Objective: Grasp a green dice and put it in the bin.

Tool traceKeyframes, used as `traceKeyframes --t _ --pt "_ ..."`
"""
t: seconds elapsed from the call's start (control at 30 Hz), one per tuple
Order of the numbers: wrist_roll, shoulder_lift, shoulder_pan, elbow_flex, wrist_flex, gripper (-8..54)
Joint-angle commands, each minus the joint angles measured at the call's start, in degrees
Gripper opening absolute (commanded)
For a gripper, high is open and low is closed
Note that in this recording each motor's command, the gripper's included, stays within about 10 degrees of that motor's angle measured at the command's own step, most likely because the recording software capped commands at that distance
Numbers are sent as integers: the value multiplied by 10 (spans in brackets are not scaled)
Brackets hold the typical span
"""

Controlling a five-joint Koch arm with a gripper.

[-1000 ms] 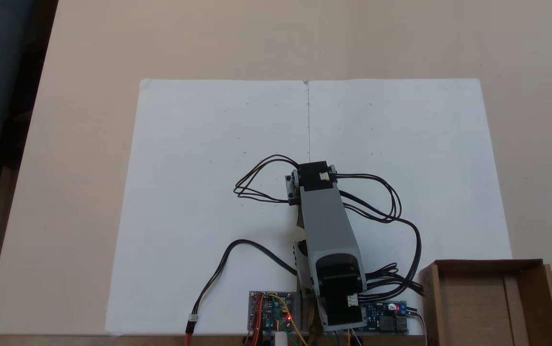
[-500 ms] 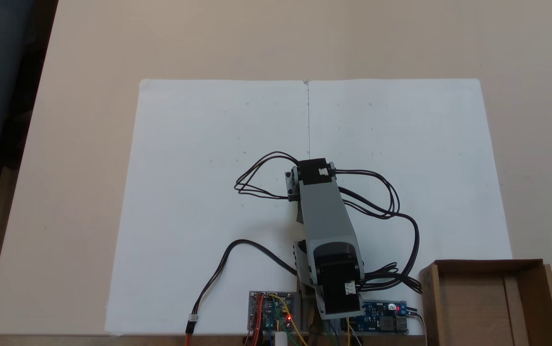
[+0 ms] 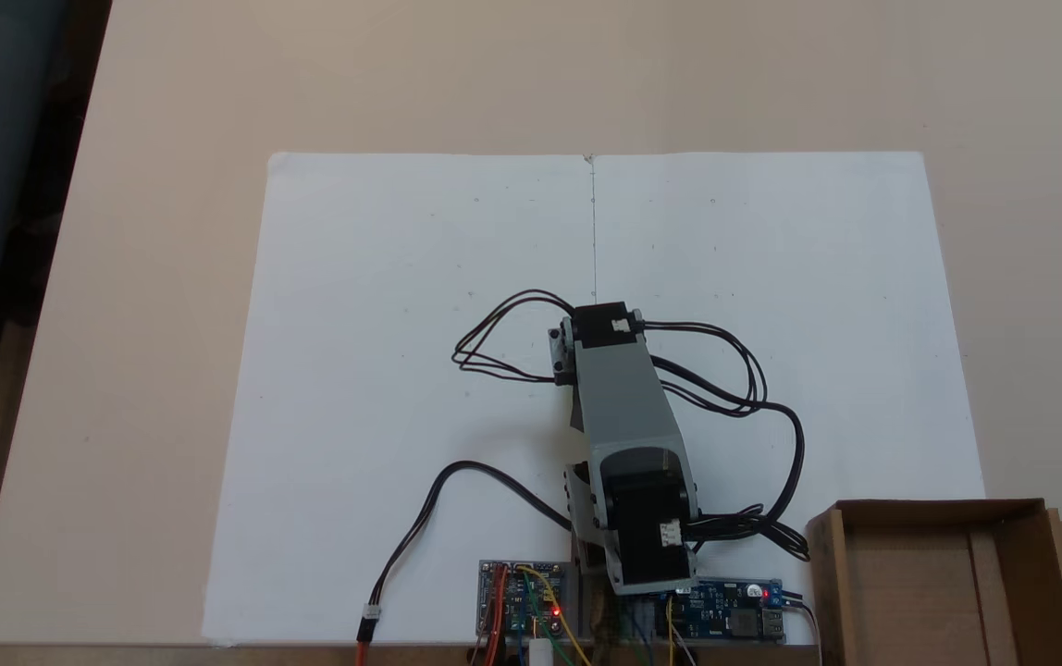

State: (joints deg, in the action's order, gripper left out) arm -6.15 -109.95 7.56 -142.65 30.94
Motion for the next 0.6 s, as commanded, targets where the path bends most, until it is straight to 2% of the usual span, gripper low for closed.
traceKeyframes --t 0.0,0.47,0.57 --pt "22 -4 4 4 -21 316" --pt "38 -4 -25 -4 -37 316" --pt "39 -4 -24 -10 -37 239"
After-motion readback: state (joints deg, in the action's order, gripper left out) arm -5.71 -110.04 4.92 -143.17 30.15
